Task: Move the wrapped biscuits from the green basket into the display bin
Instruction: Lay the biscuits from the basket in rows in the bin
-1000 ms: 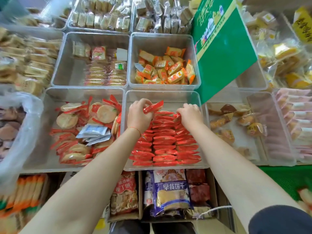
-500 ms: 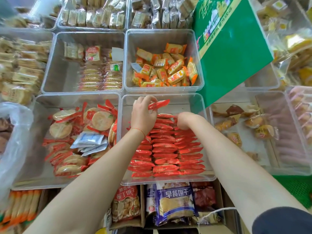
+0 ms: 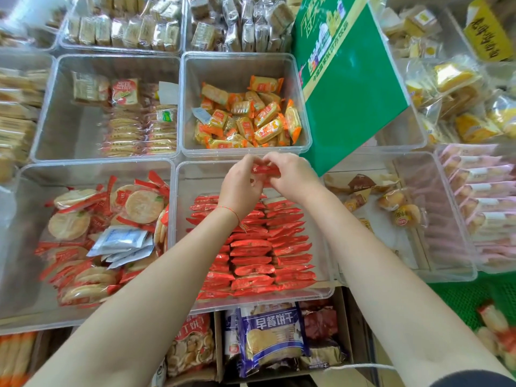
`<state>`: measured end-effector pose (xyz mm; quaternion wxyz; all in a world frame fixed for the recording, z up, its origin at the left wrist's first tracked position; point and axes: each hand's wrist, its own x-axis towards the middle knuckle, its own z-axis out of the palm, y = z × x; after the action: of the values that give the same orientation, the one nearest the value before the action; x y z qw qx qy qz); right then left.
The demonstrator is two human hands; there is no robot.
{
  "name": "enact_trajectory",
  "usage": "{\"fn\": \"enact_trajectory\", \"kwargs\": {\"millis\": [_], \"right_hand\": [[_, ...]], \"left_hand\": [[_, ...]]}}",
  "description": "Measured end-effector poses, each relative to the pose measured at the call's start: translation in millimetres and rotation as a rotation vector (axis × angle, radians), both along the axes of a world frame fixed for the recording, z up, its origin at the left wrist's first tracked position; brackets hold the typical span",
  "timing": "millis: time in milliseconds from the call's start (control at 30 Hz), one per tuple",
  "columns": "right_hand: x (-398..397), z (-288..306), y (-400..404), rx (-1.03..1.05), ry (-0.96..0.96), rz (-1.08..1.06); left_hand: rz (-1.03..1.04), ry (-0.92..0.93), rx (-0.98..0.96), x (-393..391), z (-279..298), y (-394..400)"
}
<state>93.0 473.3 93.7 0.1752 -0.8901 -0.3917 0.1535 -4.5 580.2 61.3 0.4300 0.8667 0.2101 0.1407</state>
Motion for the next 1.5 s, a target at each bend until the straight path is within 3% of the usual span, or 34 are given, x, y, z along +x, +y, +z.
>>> {"fn": "enact_trajectory", "kwargs": {"millis": [67,133,233,400,600,933,1167,1500], "right_hand": [[3,-2,-5,-0.069,-0.207,-0.031],[2,-2,-9,-0.153,-0.330,-0.042],[-8,-8,-4,-0.301,-0.330,0.028],[-19,-44,-2,-0.423,-0.311,0.085],[-21,-69,-11,-0.419,-0.166,0.065],[-8,-64,13,-0.549,0.252,-0.026],[-5,-70,22,-0.657,0.205,-0.022],[-18,-59,24,-0.391,0.001,-0.044]], "left_hand": [[0.018,0.085,-0.028,-1,-3,2],[-0.010,0.310,0.032,-2,-15,10],[-0.157,0.642,0.140,-2,-34,18],[-0.331,0.824,0.265,-7,-49,26],[-0.345,0.859,0.300,-15,-48,38],[-0.389,0.939,0.117,-3,-41,43],[-0.435,0.997,0.145,-4,-30,45],[-0.262,0.861,0.230,-27,-26,61]]}}
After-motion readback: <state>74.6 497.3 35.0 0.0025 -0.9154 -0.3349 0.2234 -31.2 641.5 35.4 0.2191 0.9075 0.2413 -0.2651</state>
